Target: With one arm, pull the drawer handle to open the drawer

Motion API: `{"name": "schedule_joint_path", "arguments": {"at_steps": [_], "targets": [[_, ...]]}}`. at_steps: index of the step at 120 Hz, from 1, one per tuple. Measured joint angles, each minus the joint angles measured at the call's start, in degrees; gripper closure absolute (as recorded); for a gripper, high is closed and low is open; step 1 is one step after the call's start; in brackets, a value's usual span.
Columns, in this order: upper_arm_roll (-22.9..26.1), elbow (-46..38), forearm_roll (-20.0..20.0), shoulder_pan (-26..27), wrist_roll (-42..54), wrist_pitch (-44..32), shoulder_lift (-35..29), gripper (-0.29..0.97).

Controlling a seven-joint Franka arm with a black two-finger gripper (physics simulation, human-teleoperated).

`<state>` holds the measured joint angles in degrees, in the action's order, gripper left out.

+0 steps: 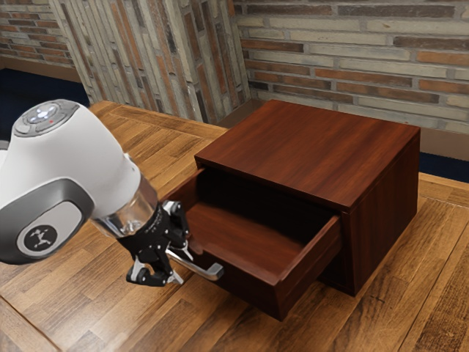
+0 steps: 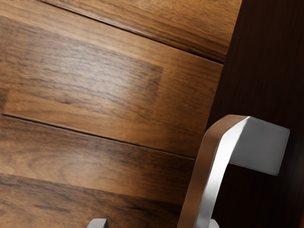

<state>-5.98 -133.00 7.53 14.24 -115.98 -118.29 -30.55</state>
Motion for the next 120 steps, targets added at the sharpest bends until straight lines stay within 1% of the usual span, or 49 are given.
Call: {"name": "schedule_joint_path", "arguments": {"at_steps": [45,120], "targets": [[0.0,-1.95,0.02,0.0,-0.39,0.54,-2.57,0.51],[0.21,-2.05,0.44,0.0,-0.92,1.32,-3.4,0.48]]}}
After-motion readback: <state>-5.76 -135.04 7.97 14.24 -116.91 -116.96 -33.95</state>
